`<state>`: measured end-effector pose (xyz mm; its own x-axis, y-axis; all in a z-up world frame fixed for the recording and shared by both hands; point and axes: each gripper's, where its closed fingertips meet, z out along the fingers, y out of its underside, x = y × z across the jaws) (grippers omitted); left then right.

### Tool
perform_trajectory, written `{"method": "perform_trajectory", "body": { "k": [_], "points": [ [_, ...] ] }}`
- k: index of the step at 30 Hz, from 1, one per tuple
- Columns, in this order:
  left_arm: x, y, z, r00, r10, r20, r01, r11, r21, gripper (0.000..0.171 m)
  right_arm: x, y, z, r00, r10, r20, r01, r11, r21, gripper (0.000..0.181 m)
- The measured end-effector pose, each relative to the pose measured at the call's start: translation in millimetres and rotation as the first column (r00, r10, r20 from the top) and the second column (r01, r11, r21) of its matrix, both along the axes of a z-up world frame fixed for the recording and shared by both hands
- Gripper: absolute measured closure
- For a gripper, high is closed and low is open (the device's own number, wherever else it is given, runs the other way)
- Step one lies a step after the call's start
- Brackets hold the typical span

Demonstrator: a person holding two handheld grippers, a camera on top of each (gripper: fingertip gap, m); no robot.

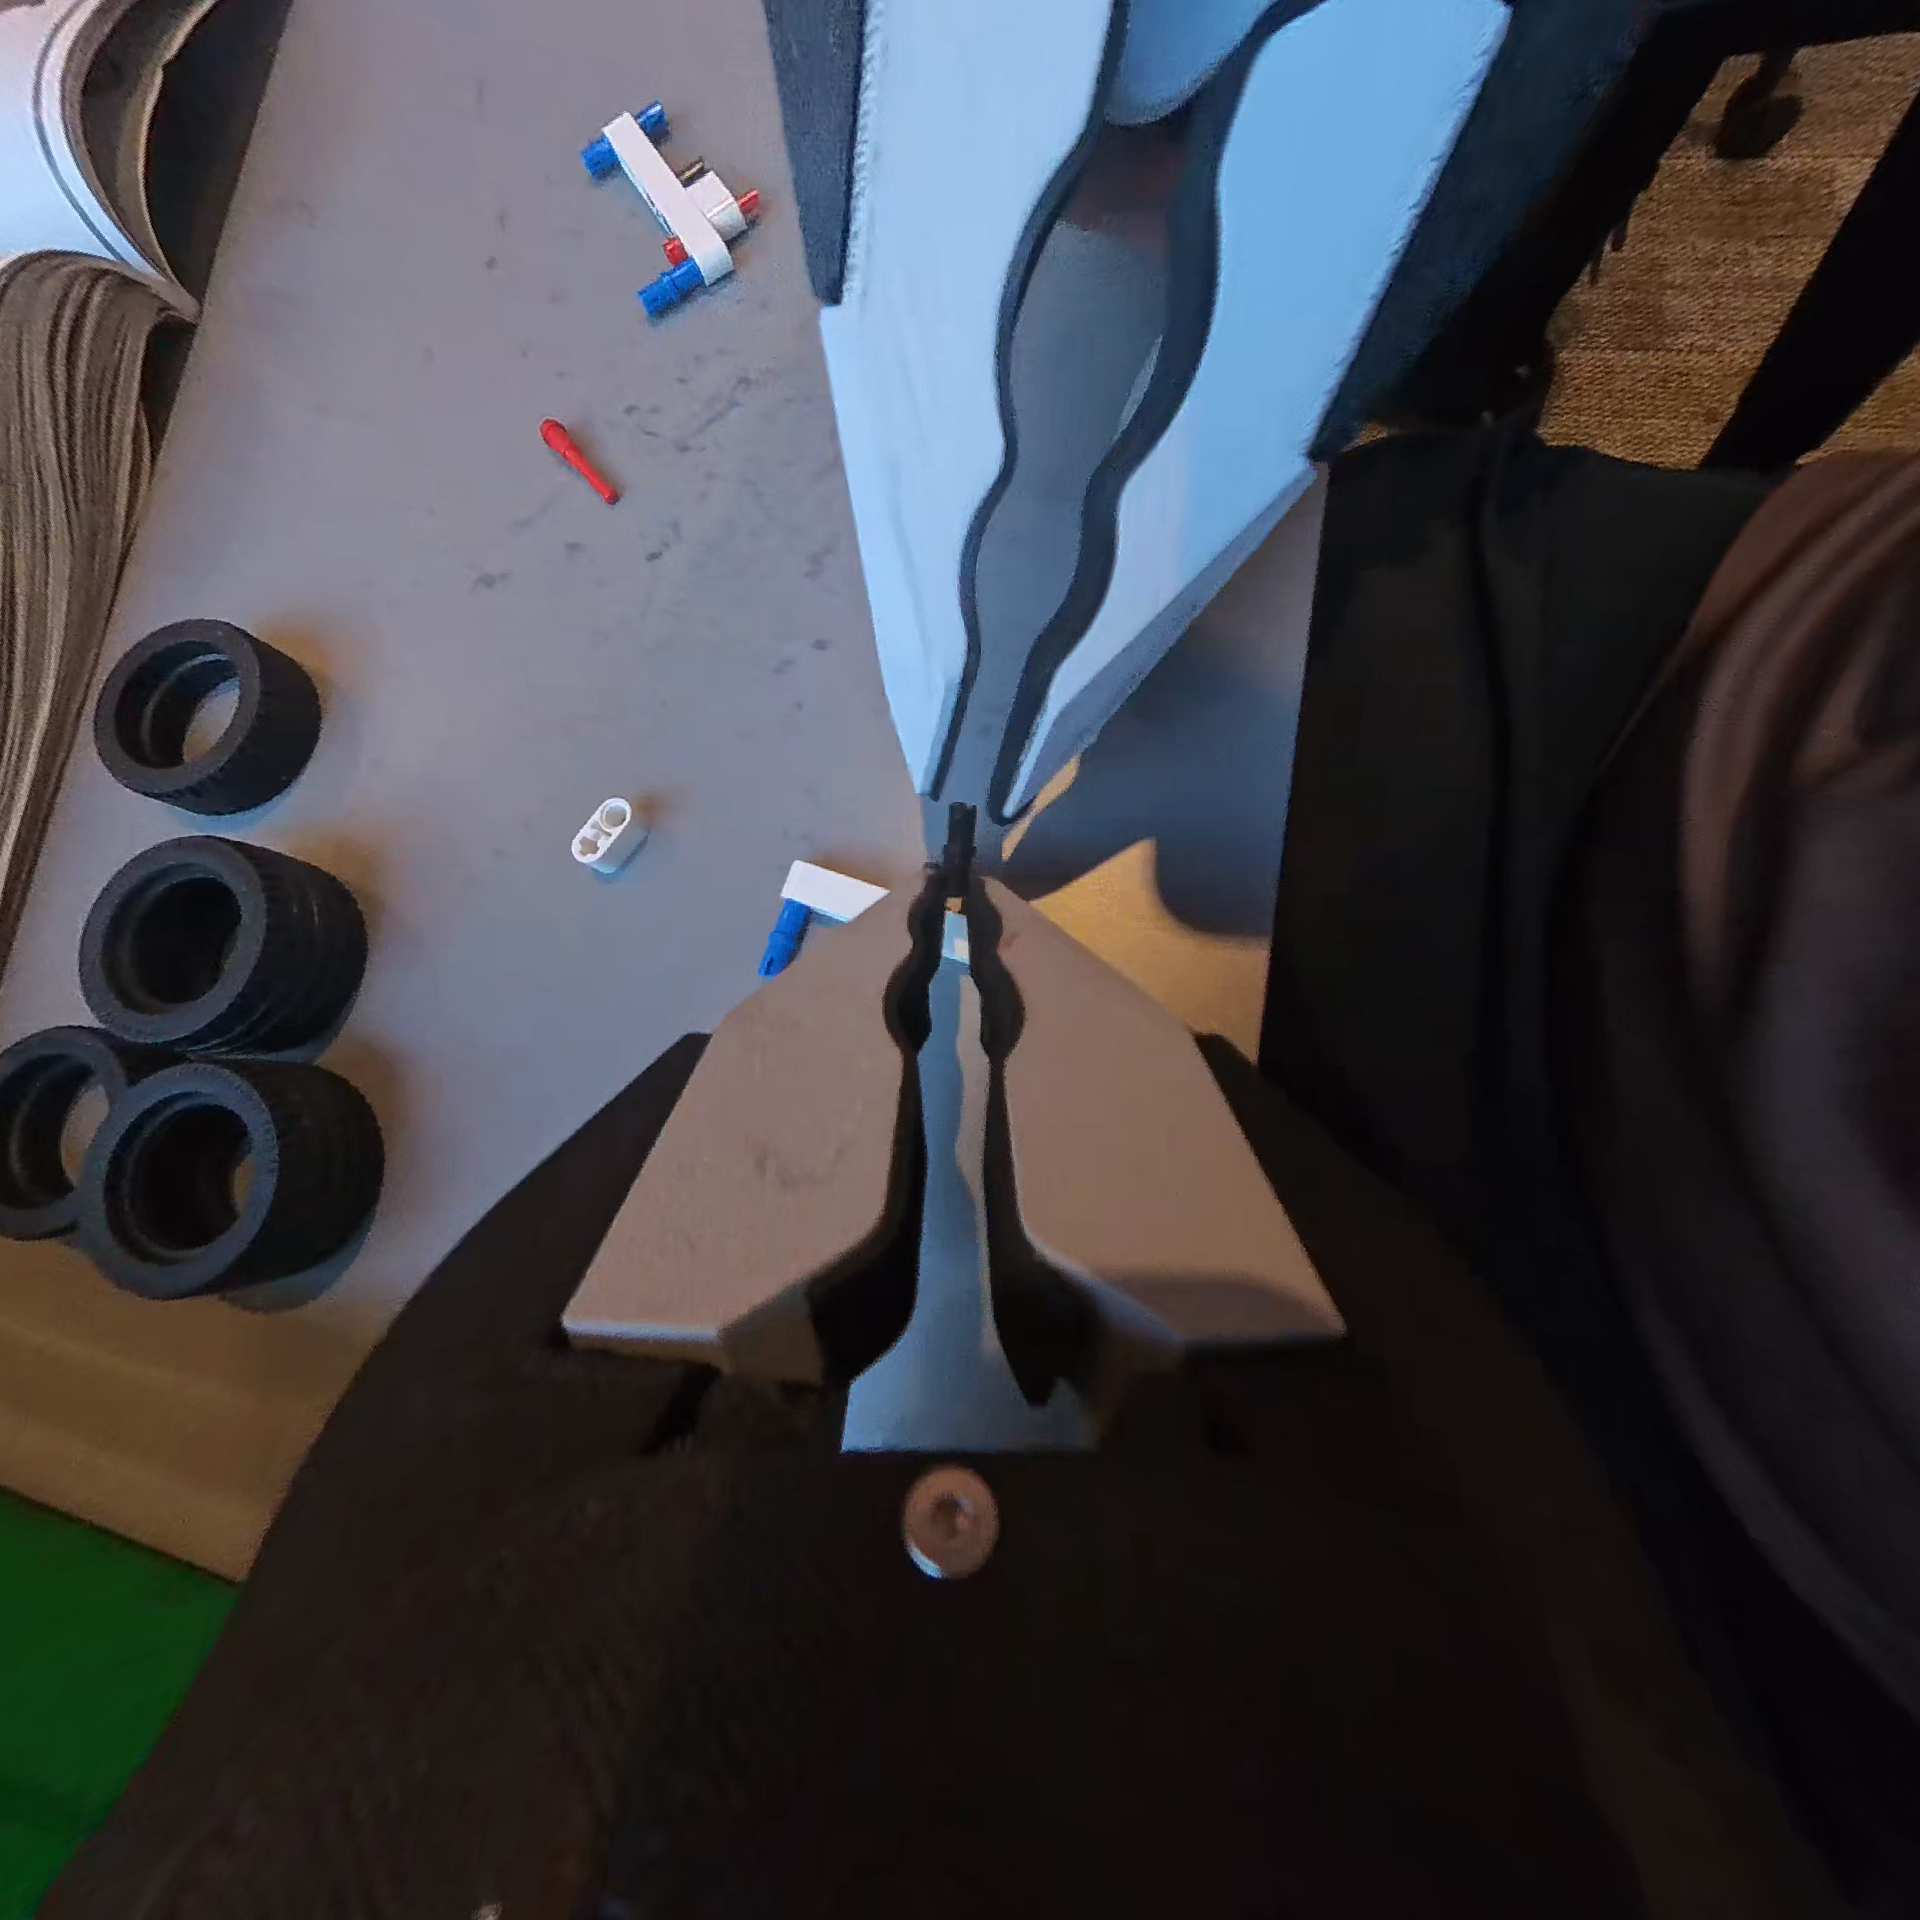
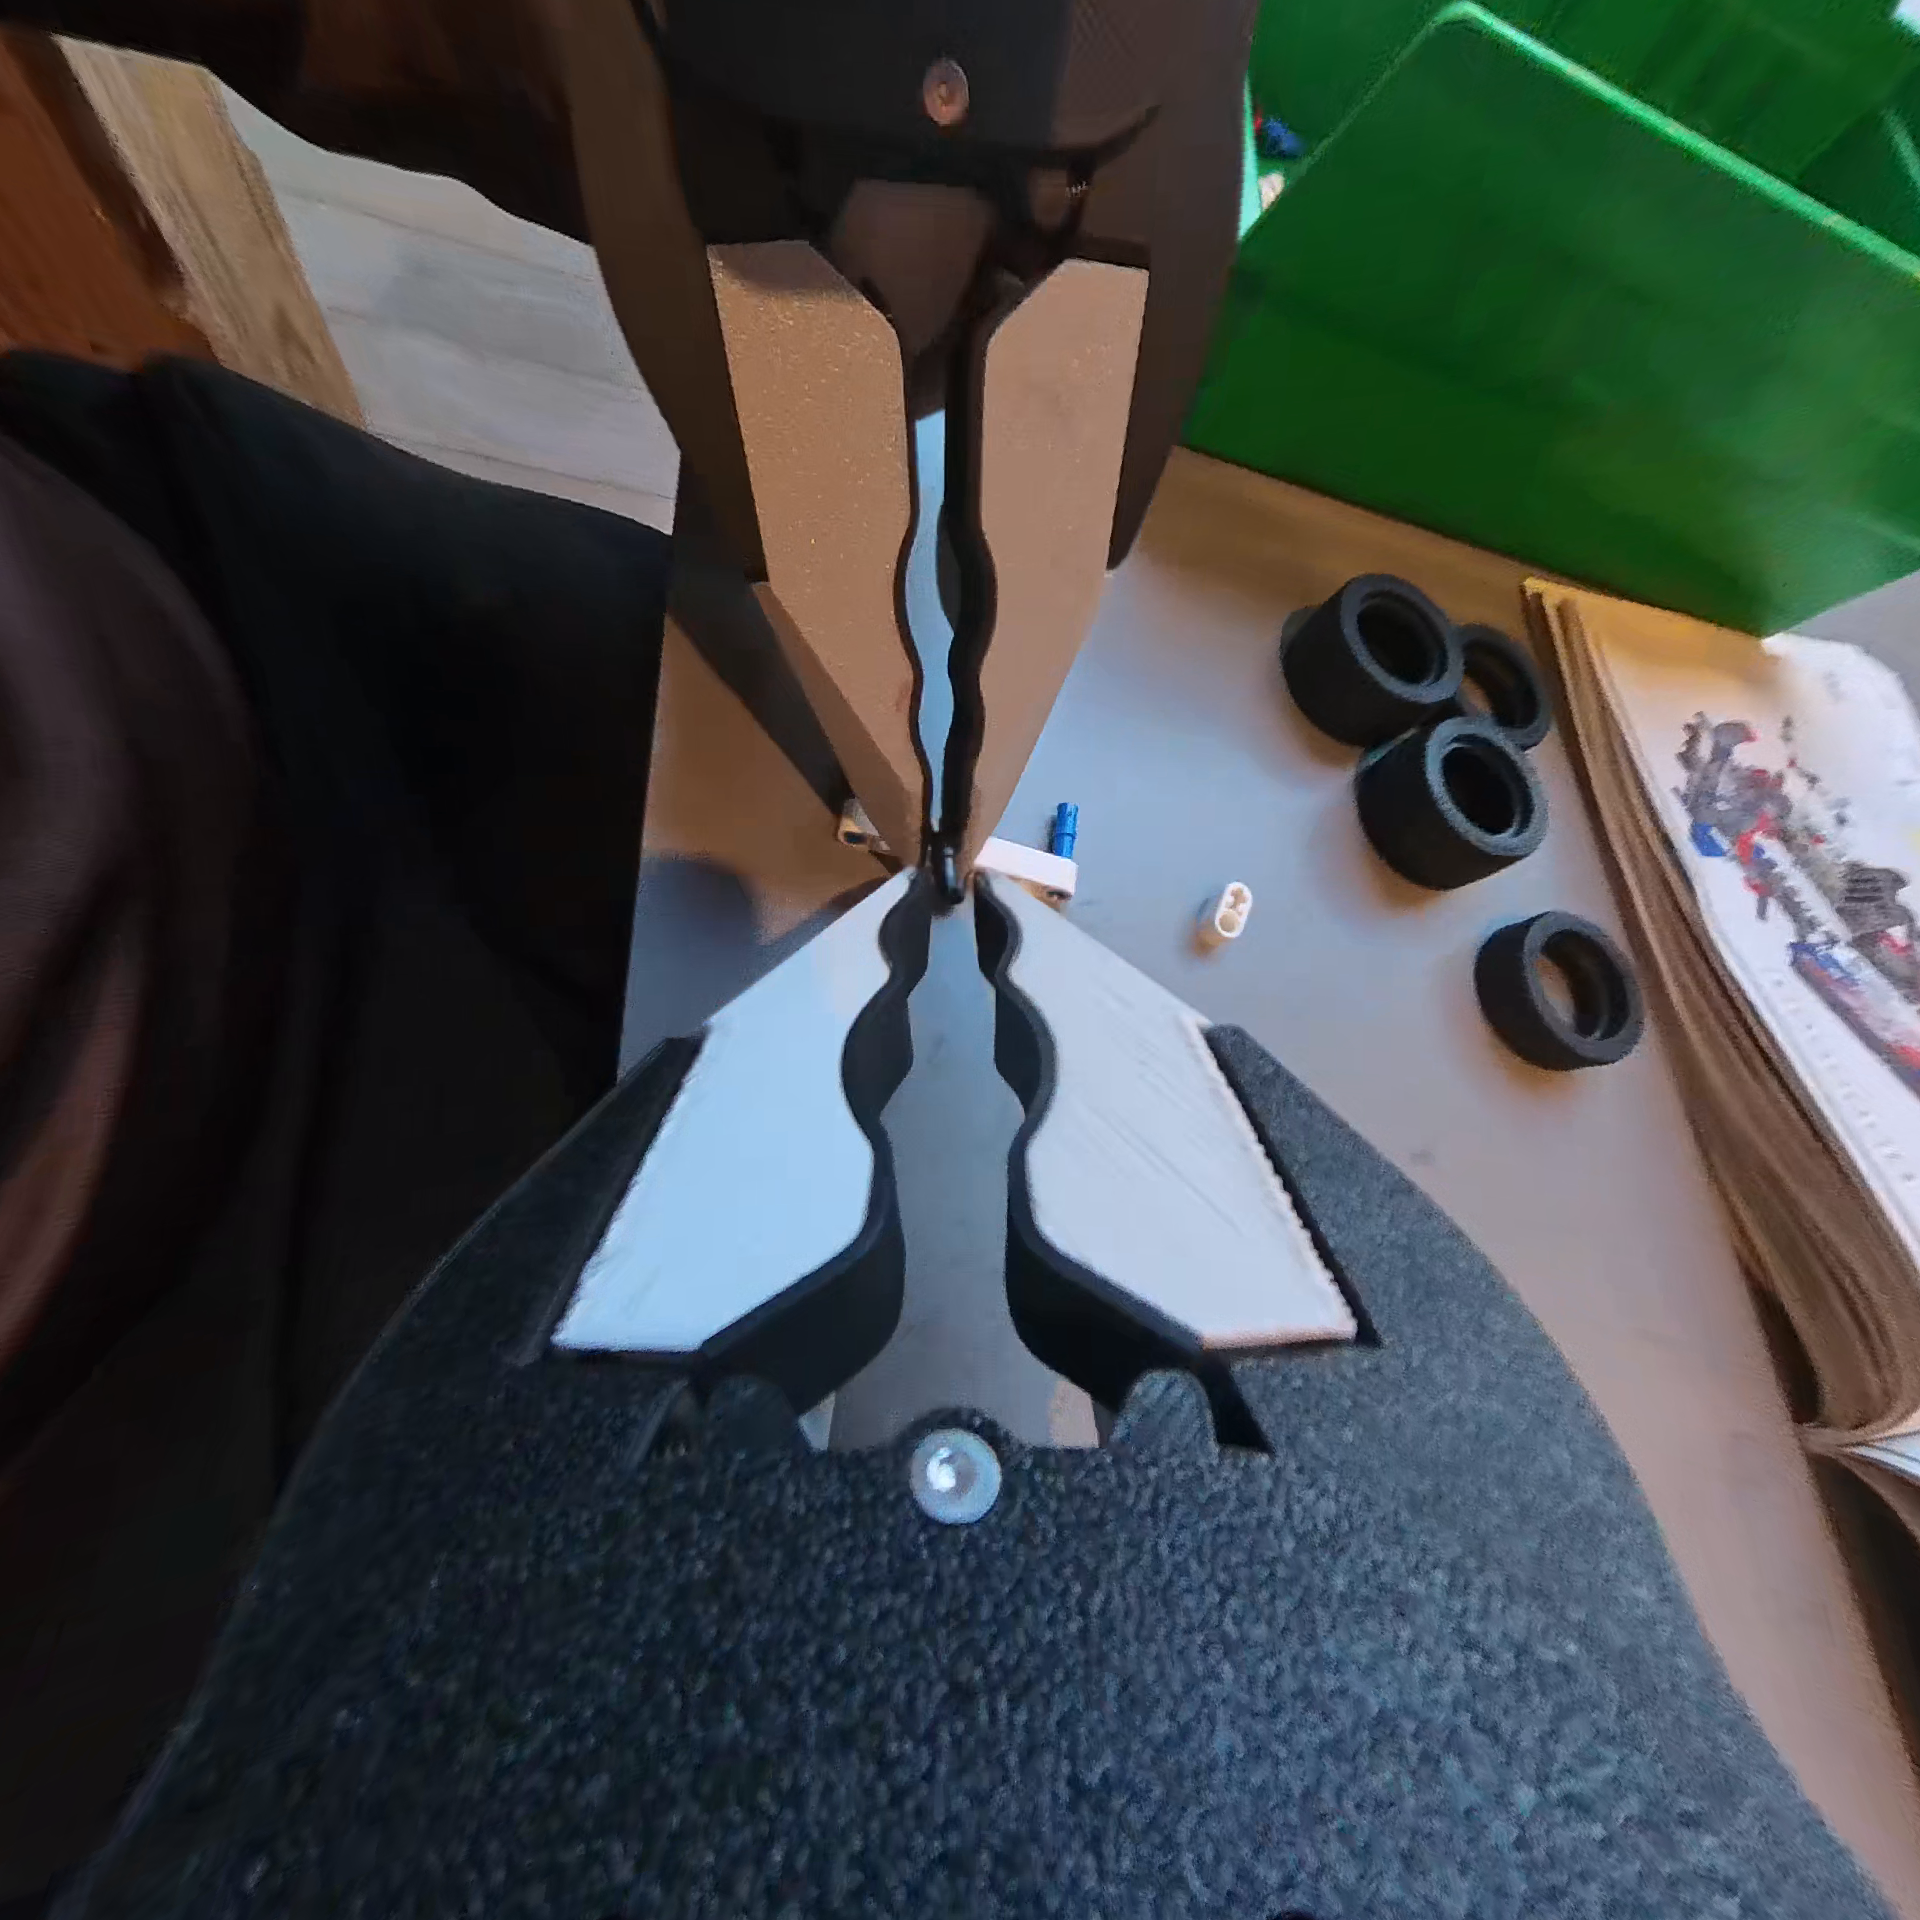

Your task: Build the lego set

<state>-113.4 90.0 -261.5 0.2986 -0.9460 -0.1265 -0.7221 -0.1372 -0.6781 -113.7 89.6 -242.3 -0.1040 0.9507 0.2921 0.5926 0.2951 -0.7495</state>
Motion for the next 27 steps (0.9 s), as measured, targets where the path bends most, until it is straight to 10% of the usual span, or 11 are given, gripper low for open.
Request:
{"method": "perform_trajectory", "body": {
  "k": [17, 22, 27],
  "points": [
    [3.4, -5.4, 4.1, 0.998, -0.017, 0.055, 0.021, 0.998, -0.060, 0.170, 0.0, -4.6, -5.0, 1.000, 0.010, 0.021, -0.009, 1.000, -0.022, 0.177],
    [-22.6, 6.8, 10.8, 1.000, 0.026, 0.001, -0.026, 0.999, -0.041, 0.117, 6.7, -1.0, -7.0, 0.996, -0.079, 0.042, 0.086, 0.974, -0.210, 0.177],
    [-16.4, 8.3, 12.3, 0.998, -0.044, 0.034, 0.047, 0.993, -0.105, 0.101, 6.2, -1.7, -14.9, 0.989, -0.114, 0.091, 0.137, 0.945, -0.296, 0.177]
  ]
}}
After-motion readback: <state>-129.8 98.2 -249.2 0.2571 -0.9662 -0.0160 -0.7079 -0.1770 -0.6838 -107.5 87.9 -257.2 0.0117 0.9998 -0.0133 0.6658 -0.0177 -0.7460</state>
